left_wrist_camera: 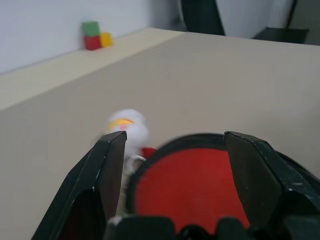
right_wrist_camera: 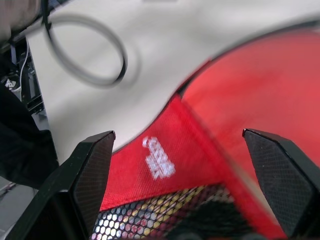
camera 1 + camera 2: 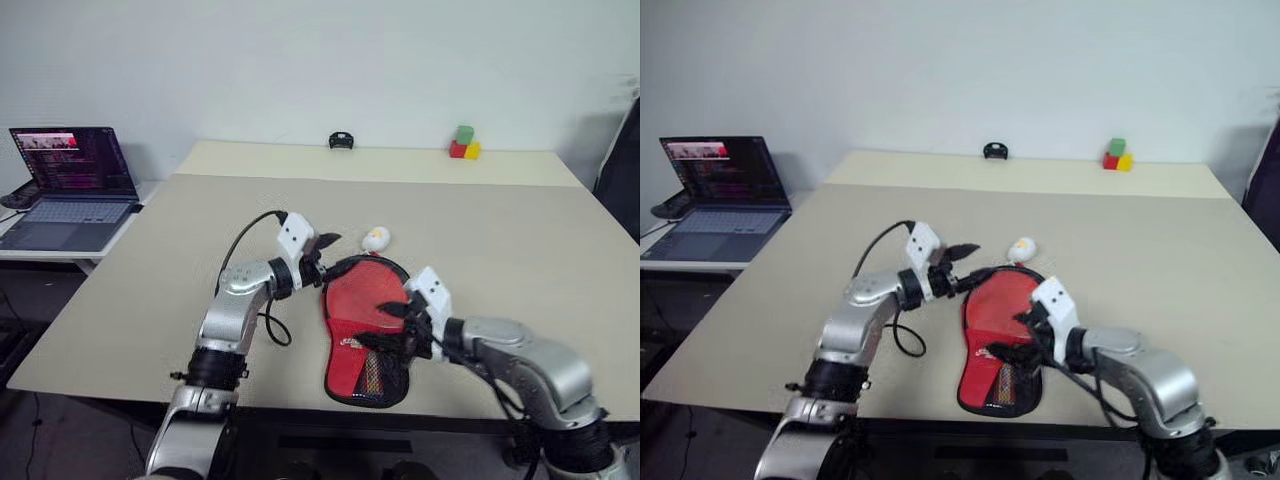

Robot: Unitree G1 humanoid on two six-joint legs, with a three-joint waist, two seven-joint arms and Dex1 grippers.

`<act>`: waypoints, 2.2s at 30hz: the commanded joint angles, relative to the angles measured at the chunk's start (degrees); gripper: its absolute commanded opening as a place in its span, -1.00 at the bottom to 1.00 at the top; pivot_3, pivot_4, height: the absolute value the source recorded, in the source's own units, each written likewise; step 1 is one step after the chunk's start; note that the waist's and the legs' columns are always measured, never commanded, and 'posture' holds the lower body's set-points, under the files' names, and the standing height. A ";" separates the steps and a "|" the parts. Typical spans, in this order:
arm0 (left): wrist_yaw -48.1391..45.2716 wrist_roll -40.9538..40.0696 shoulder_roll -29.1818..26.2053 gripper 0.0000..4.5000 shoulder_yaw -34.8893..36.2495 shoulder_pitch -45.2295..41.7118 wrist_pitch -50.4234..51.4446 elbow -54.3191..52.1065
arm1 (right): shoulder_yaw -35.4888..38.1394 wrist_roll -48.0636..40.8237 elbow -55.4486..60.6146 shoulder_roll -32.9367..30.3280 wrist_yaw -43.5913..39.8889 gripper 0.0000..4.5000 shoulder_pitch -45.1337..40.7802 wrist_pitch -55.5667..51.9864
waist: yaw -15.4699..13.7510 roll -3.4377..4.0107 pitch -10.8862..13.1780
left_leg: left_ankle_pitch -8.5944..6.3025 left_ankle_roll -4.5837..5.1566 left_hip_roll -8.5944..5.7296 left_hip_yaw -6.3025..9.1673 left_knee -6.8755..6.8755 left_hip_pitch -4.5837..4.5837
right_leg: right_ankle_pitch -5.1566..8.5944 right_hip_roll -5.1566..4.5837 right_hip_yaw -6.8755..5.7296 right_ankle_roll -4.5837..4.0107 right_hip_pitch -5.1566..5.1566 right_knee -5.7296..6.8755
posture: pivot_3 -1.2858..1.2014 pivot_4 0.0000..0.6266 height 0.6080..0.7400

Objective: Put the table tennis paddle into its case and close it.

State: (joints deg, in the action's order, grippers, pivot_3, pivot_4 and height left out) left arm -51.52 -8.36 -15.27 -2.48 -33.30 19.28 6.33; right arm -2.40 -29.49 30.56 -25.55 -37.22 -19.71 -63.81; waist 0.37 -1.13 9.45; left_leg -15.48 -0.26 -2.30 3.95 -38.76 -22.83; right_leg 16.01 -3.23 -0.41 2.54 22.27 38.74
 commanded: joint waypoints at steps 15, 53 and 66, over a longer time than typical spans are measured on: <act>-4.09 0.95 -1.94 0.50 -9.19 -0.06 -5.15 7.50 | 8.62 -7.66 -4.94 -14.58 -5.68 1.00 -7.46 2.34 | -0.25 0.12 0.08 | 0.00 0.02 0.04 -0.01 0.03 -0.02 | 0.08 0.02 -0.09 -0.12 0.00 0.00 | 0.03 -0.52 1.00; -6.24 3.33 -0.46 0.99 -13.29 2.40 -10.06 12.25 | -0.13 16.28 -77.06 9.22 7.38 1.00 -43.57 36.84 | 0.55 0.29 0.05 | 0.00 0.02 0.05 -0.22 0.11 0.10 | 0.11 0.04 -0.02 -0.20 0.07 0.09 | 0.03 -0.52 1.00; -3.51 2.75 -2.55 0.99 -12.39 5.67 -5.87 5.64 | 2.62 23.33 -102.61 17.46 13.97 1.00 -52.01 55.04 | 1.50 0.34 0.08 | 0.13 -0.20 0.07 -0.36 0.75 0.38 | 0.17 0.01 0.41 -0.30 0.14 0.02 | 0.03 -0.52 1.00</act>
State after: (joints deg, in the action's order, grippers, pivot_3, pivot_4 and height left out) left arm -55.25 -5.45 -17.49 -14.42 -28.94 12.42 12.81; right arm -0.14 -7.35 -72.16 -8.37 -23.79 -69.52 -11.29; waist 1.87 -0.79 9.54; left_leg -15.35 -0.46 -2.23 3.57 -37.99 -22.43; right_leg 16.19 -3.21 0.03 2.22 22.42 38.78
